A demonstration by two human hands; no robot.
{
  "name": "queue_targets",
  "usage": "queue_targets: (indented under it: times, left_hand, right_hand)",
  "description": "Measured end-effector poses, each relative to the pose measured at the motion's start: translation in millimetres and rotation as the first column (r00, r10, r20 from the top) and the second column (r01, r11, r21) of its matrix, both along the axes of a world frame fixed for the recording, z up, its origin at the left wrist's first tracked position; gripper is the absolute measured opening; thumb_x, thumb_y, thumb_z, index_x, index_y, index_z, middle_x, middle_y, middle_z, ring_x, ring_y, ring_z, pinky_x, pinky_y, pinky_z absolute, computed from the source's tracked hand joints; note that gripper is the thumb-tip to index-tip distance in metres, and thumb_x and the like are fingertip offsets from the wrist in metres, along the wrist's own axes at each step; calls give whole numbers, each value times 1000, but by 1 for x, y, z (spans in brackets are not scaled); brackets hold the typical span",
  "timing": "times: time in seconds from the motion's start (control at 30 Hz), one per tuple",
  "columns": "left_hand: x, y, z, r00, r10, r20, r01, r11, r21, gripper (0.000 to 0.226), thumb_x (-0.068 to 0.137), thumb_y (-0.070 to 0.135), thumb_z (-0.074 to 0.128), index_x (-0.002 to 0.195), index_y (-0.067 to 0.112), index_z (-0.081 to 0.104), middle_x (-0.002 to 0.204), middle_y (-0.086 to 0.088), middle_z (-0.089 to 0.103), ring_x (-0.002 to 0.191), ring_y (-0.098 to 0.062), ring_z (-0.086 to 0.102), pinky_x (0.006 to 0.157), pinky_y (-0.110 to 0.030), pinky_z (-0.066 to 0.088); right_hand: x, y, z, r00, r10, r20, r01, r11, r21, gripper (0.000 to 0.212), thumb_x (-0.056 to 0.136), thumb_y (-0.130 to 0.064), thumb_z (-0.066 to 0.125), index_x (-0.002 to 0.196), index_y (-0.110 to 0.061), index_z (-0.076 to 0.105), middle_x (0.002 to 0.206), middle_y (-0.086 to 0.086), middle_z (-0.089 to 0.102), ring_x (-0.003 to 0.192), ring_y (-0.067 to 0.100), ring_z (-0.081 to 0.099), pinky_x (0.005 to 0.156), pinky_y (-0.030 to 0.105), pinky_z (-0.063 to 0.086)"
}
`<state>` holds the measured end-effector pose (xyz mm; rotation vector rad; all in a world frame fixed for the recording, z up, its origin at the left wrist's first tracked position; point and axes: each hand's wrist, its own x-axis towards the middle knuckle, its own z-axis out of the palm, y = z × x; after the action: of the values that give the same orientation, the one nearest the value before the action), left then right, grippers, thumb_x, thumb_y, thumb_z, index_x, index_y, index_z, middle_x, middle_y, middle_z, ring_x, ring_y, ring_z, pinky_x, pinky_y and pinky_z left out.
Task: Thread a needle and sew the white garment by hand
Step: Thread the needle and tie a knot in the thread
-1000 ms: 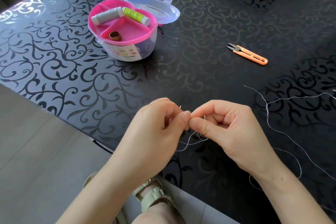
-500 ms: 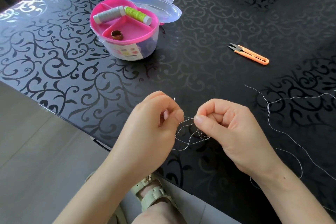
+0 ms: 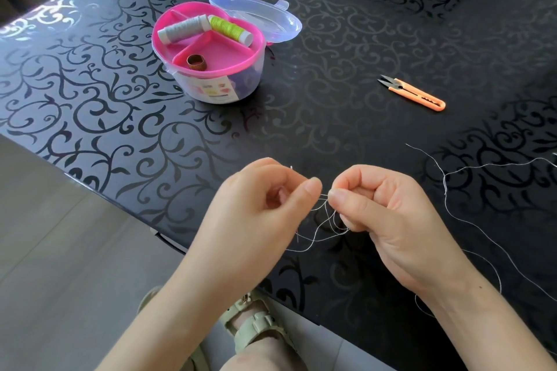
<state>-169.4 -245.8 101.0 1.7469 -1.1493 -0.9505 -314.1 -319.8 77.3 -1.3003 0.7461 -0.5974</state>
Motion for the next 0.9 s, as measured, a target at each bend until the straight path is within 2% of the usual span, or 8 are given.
queue_targets:
  times: [0.1,0.23,0.33,0.47,0.57,0.67,0.77,0.9]
  left_hand:
    - [-2,-1,-2,999,-29,27,30,999,-22,14,81,31,62,72,24,69,76,3,59,68,-10,56,65,-23,45]
    - [-1,0,-3,996,-27,87,31,998,-48,13,83,25,62,70,24,66,72,4,57,66,-9,54,61,-16,41]
    - [-1,-1,-5,988,-21,155,33,997,-76,15,83,22,62,68,24,64,71,5,55,64,-8,52,59,-16,40]
    - [-6,-1,-10,946,-7,325,42,994,-101,18,83,17,60,65,22,60,71,8,52,70,-11,52,62,-18,43]
    - [-6,0,-14,920,-3,391,60,989,-133,16,82,18,59,66,21,58,72,9,49,68,-14,52,65,-24,43]
    - [-6,-1,-15,919,0,393,54,990,-128,15,79,16,60,65,20,57,71,7,50,66,-16,52,65,-27,44]
    - [-2,-1,-14,911,28,411,24,992,-120,17,78,10,65,64,17,57,71,6,51,67,-17,52,64,-27,43]
    - [5,-1,-14,904,83,419,-39,993,-113,16,78,11,63,64,17,61,70,8,52,73,-8,52,65,-12,41]
  right_hand:
    - [0,0,0,1000,23,4,-23,1000,-14,8,72,-23,70,64,-23,66,48,-9,45,46,4,36,50,12,34]
    - [-2,0,-6,997,-2,-74,-7,992,-125,15,73,-37,68,75,-22,68,52,10,38,50,15,32,50,20,33]
    - [-3,2,-6,993,-31,-113,-1,961,-275,11,79,-34,70,86,-25,72,49,3,36,48,14,34,51,23,37]
    - [-2,7,-8,975,-111,-191,3,871,-491,8,83,-29,69,77,-24,71,50,7,47,44,14,37,46,21,36]
    - [1,9,-14,944,-146,-295,-80,767,-636,18,89,-35,56,79,-22,64,53,-1,43,44,9,38,46,16,34]
    - [2,12,-14,944,-129,-303,-98,768,-633,17,93,-32,52,81,-22,59,53,-8,39,43,6,34,46,12,29]
    - [0,13,-9,972,-65,-226,-65,848,-525,14,93,-23,54,79,-19,58,52,3,39,43,4,31,44,13,27]
    - [0,12,-4,987,-48,-156,-22,906,-423,14,90,-22,55,77,-18,60,52,8,41,45,3,30,44,13,28]
